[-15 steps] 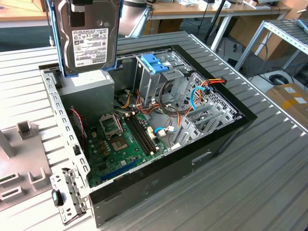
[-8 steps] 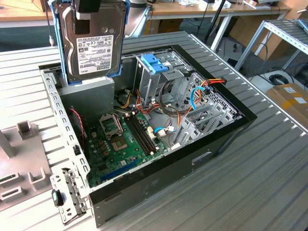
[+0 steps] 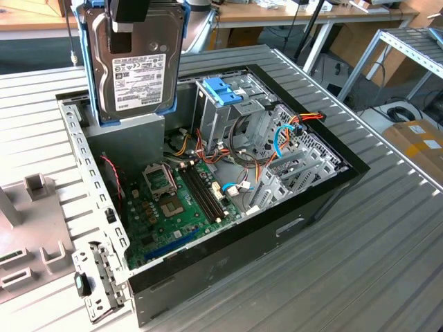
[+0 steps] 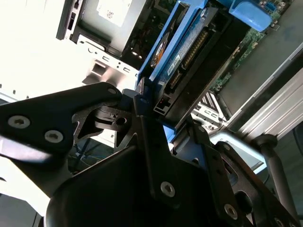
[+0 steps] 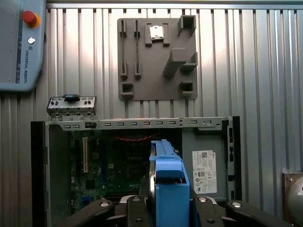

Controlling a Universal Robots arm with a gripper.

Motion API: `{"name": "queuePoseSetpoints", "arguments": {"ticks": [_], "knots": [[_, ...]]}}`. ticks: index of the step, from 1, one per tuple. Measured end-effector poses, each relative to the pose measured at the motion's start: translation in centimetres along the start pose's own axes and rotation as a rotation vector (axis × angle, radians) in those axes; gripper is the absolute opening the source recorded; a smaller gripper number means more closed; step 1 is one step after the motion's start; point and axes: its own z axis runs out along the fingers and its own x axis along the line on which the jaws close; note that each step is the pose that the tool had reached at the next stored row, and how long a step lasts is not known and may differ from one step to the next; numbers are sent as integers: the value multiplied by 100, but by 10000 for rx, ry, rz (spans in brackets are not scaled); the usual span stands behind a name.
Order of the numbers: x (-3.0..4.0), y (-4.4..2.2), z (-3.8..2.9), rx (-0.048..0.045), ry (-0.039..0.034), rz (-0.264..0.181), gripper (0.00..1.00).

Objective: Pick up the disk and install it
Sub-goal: 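Pick up the disk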

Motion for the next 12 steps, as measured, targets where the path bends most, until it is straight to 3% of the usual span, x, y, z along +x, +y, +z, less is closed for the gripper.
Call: {"name": "queuePoseSetpoints", "arguments": {"ticks": [12], "knots": [[143, -4, -5, -1, 0, 0, 37]]}}
